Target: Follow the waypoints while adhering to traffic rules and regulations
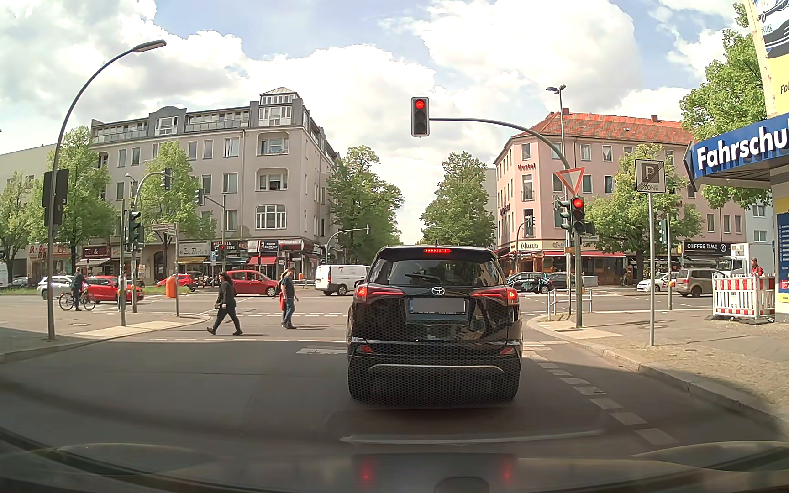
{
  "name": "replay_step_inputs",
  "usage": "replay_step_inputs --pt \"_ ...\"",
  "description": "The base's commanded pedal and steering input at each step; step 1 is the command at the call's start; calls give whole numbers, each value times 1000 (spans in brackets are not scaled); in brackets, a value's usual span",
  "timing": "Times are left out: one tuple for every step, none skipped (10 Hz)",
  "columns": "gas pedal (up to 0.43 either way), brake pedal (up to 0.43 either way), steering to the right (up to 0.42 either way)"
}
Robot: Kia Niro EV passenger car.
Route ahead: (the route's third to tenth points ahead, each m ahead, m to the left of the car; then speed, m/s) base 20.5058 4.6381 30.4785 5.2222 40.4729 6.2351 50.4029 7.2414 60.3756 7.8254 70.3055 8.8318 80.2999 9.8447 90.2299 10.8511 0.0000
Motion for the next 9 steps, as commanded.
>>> replay_step_inputs --pt "0 360 -10" --pt "0 360 -11" --pt "0 360 -11" --pt "0 360 -11" --pt "0 360 -11" --pt "0 360 -11" --pt "0 360 -11" --pt "0 360 -11" --pt "0 360 -11"
